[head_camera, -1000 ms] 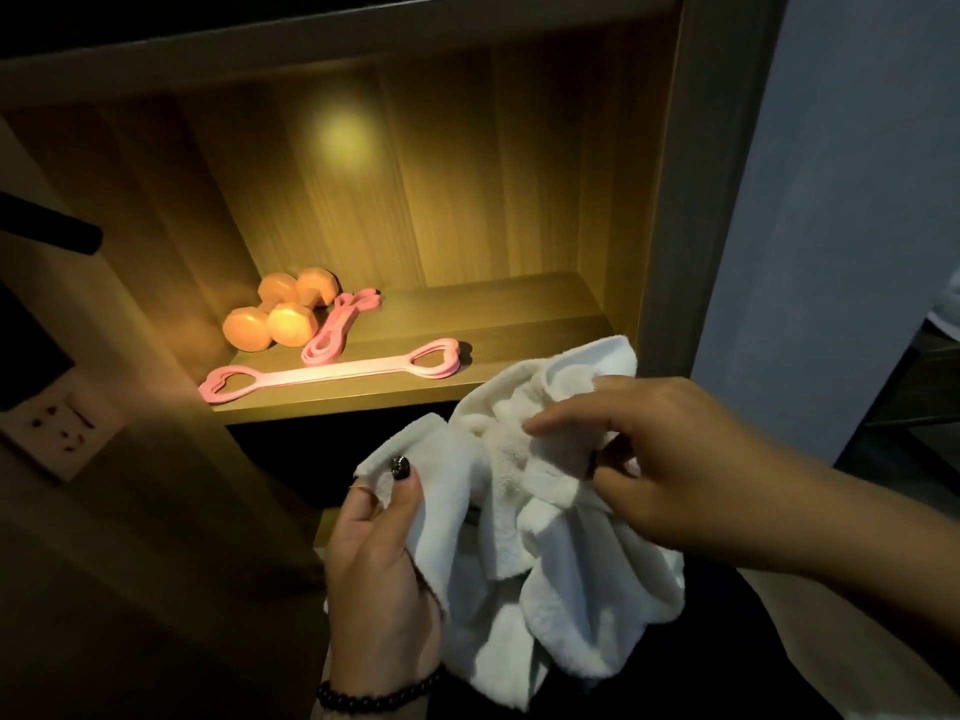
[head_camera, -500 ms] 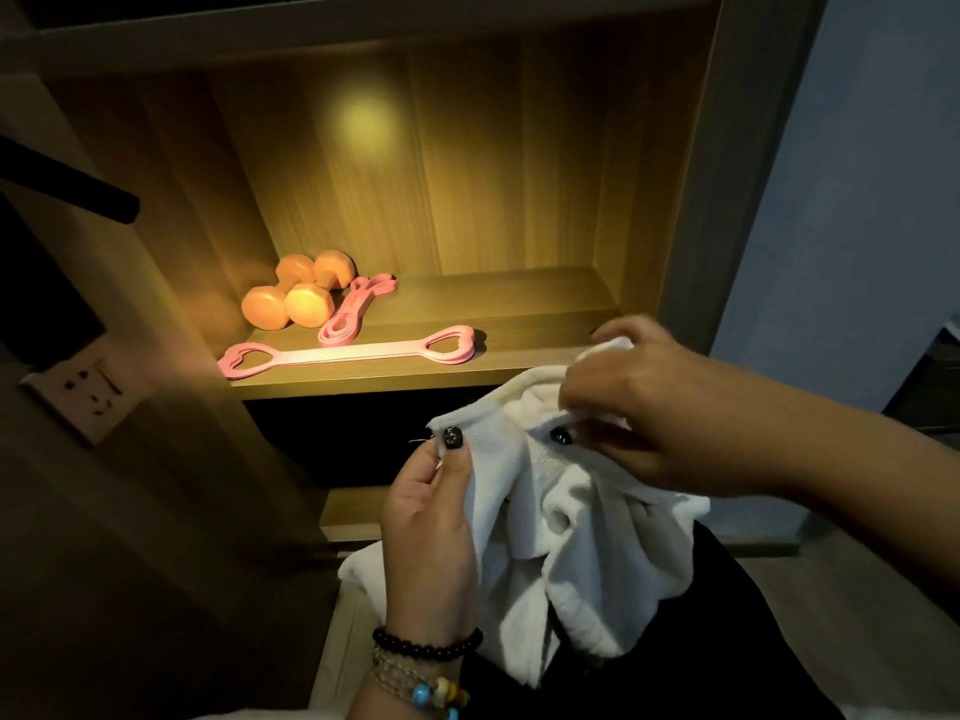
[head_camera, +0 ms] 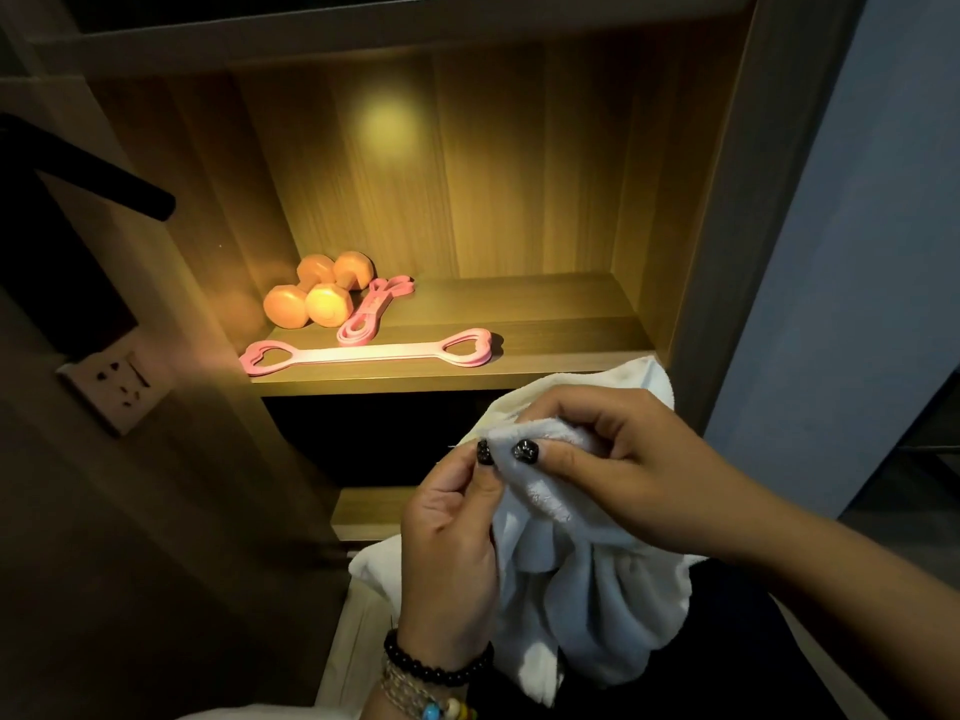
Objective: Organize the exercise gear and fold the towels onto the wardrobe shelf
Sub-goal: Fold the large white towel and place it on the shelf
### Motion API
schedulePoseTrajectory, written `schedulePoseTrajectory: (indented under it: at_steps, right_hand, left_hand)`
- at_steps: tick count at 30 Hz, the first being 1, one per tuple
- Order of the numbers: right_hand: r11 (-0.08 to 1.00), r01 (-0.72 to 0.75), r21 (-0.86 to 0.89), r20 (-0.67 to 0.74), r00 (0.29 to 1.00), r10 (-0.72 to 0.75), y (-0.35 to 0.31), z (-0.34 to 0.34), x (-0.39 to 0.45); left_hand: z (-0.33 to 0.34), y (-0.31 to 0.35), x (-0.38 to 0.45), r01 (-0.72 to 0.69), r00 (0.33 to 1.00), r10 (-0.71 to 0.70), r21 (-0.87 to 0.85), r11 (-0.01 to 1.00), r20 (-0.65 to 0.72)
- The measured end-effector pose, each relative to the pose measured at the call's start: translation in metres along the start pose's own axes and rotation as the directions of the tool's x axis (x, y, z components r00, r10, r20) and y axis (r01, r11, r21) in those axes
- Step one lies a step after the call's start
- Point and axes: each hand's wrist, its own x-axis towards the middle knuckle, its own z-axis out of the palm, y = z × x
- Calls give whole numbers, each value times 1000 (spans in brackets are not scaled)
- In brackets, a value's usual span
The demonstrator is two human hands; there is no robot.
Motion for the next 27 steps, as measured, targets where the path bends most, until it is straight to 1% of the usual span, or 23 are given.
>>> schedulePoseTrajectory:
  at_steps: [2,5,6,8,10,11,13,15,17,19,20,23,24,25,27]
  right_hand:
    - [991,-35,131,-86,995,46,-1,0,3]
    - [951,-23,309,-227,969,97,-11,-4,11]
    - [943,-13,332,-263,959,106,-14,-7,14]
    - [946,-9,324,-320,940,118,-21,-12,21]
    - [939,-33,343,-339,928,157,-26,-15,27]
    - [924,-52,379,-333,924,189,-26,-15,29]
    - [874,-111,473,-291,917,273,-23,-15,32]
    - [827,-182,532,-250,899,359,-16,-16,33]
    - [780,-237,579,-205,884,421,-9,-20,37]
    - [736,-264,624,-160,878,450,-6,-27,44]
    - [732,-279,622,-149,875,460,-4,-32,47]
    - [778,-359,515,-123,868,482,2,-48,58]
    - [774,-380,506,-118,859,499,4,-54,61]
    - [753,-393,527,-112,847,520,5,-60,65]
    - [708,-392,587,-117,824,554,2,-74,77]
  left_hand:
    - [4,8,5,-54,998,54,7,998,25]
    - [9,28,15,-159,982,156,17,987,101]
    - [11,34,18,-171,977,167,25,985,129]
    - [14,44,24,-180,969,174,20,983,176]
    - [17,52,28,-180,965,173,15,984,199]
    - [17,56,30,-172,964,163,25,985,210]
    - [18,67,38,-107,973,91,65,992,211]
    - [18,76,47,-32,977,1,141,989,212]
    - [21,82,58,1,980,-44,218,976,194]
    - [26,86,70,7,983,-58,282,960,172]
    - [29,87,77,15,985,-66,303,953,159]
    - [40,94,101,48,995,-73,301,952,73]
    - [45,99,112,39,997,-58,304,952,52]
    - [51,105,122,22,997,-44,330,944,59]
    - [71,122,144,-38,990,-20,411,911,137]
